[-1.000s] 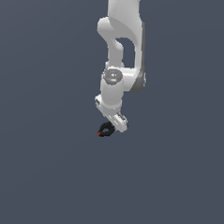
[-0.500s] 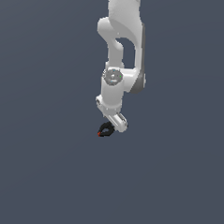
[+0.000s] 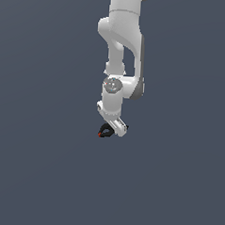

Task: Pick up the object and move it to a goal position.

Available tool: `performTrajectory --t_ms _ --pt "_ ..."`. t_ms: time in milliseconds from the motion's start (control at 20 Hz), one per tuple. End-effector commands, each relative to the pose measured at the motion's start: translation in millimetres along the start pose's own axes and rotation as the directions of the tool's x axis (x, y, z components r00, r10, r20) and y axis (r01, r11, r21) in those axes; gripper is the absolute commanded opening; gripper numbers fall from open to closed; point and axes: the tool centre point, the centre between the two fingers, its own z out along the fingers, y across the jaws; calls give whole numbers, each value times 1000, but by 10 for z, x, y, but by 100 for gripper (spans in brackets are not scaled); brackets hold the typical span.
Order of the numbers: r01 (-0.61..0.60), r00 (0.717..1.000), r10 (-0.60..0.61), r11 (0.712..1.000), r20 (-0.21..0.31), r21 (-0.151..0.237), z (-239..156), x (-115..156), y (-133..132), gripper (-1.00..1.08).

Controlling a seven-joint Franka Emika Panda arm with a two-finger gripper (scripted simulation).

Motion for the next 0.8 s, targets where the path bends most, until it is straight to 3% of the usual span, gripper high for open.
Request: performTrajectory --t_ms 0,200,250,750 --pt "-1 1000 1 1000 0 1 85 2 -2 100" --pt "-1 1000 1 1000 0 1 130 3 -7 100" --pt "-1 1000 1 1000 0 1 130 3 -7 -100" --pt "0 1000 0 1000 -1 3 118 2 -16 -100"
